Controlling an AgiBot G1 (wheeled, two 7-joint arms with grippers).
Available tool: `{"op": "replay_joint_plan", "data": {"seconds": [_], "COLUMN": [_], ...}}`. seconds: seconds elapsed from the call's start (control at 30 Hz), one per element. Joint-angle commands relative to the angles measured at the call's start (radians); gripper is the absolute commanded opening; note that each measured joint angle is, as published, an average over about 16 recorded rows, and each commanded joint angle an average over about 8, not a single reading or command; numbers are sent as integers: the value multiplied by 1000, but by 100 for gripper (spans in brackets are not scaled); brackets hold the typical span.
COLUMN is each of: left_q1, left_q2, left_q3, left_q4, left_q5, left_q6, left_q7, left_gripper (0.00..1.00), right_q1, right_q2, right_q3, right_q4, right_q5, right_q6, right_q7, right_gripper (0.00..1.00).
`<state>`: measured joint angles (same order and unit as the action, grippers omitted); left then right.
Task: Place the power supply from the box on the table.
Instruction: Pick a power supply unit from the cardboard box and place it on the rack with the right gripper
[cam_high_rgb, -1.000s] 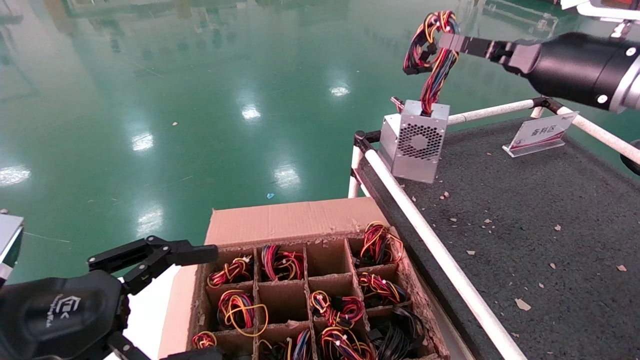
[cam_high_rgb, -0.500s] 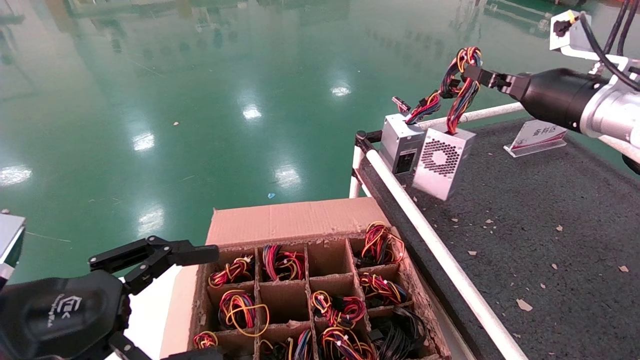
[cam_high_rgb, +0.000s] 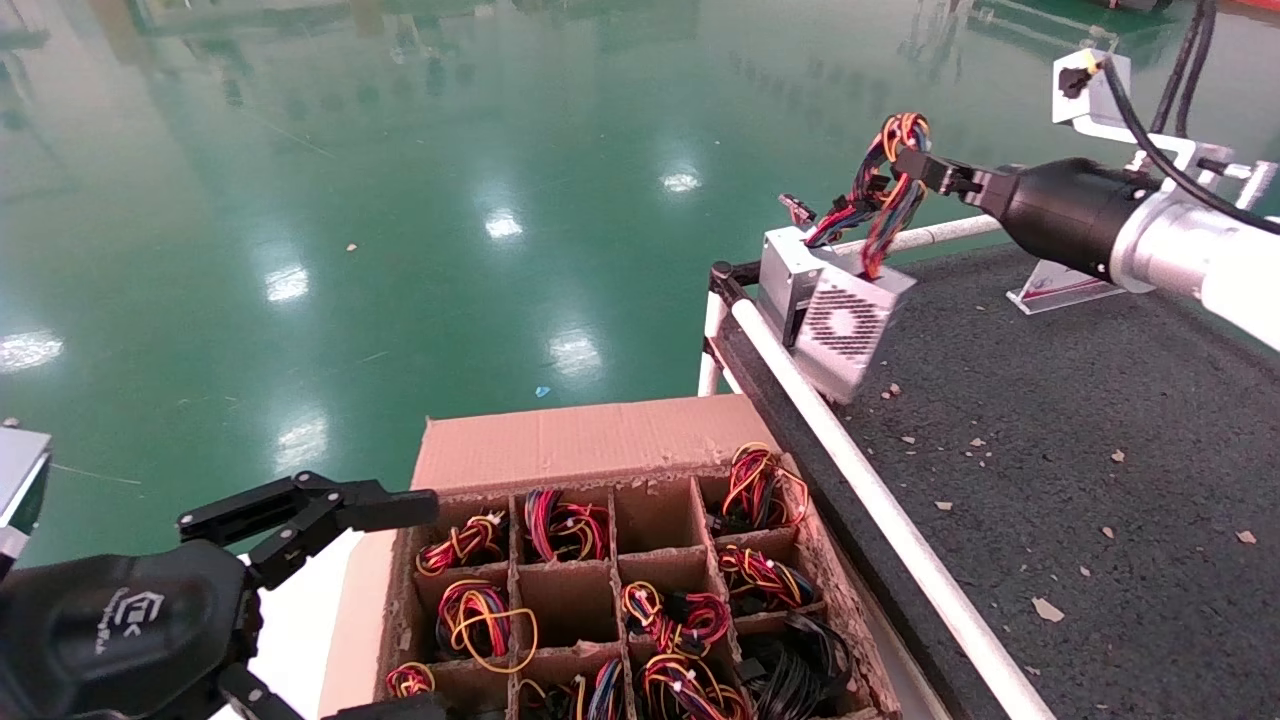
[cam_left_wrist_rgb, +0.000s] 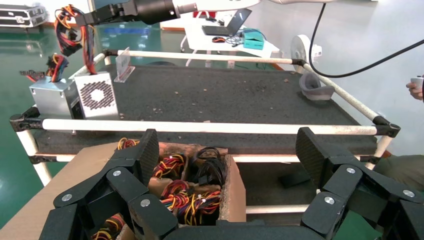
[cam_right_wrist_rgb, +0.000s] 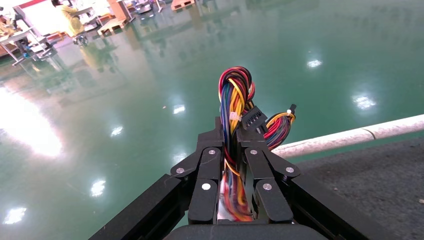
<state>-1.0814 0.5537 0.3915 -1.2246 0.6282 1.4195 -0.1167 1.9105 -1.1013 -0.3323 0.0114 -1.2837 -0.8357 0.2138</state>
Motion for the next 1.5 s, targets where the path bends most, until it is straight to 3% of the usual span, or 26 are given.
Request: {"op": "replay_joint_plan", "data": {"seconds": [0.03, 0.33, 0.5, 0.57, 0.77, 0.83, 0.87, 1.5], "left_q1": [0, 0, 0, 0, 0, 0, 0, 0], "left_q2": [0, 0, 0, 0, 0, 0, 0, 0], "left_q3": [0, 0, 0, 0, 0, 0, 0, 0], "left_q4": [0, 0, 0, 0, 0, 0, 0, 0], "left_q5": [0, 0, 0, 0, 0, 0, 0, 0], "left_q6": [0, 0, 0, 0, 0, 0, 0, 0], "left_q7": [0, 0, 0, 0, 0, 0, 0, 0], "left_gripper": [100, 100, 100, 100, 100, 100, 100, 100], "right_q1": [-2, -9, -16, -21, -32, -34, -34, -34], "right_q2": [-6, -35, -41, -39, -33, -33, -33, -32], "right_q3": [0, 0, -3, -7, -16, -18, -18, -18], "right_q4": [-1, -2, -2, -3, -6, -6, -6, -6], "right_q5": [1, 1, -4, -9, -21, -23, -23, -25], "right_q6": [0, -28, -49, -62, -86, -90, -90, -87], "right_q7": [-3, -9, -17, -21, -32, -34, -34, -32], "right_gripper": [0, 0, 10, 19, 81, 97, 100, 100]}}
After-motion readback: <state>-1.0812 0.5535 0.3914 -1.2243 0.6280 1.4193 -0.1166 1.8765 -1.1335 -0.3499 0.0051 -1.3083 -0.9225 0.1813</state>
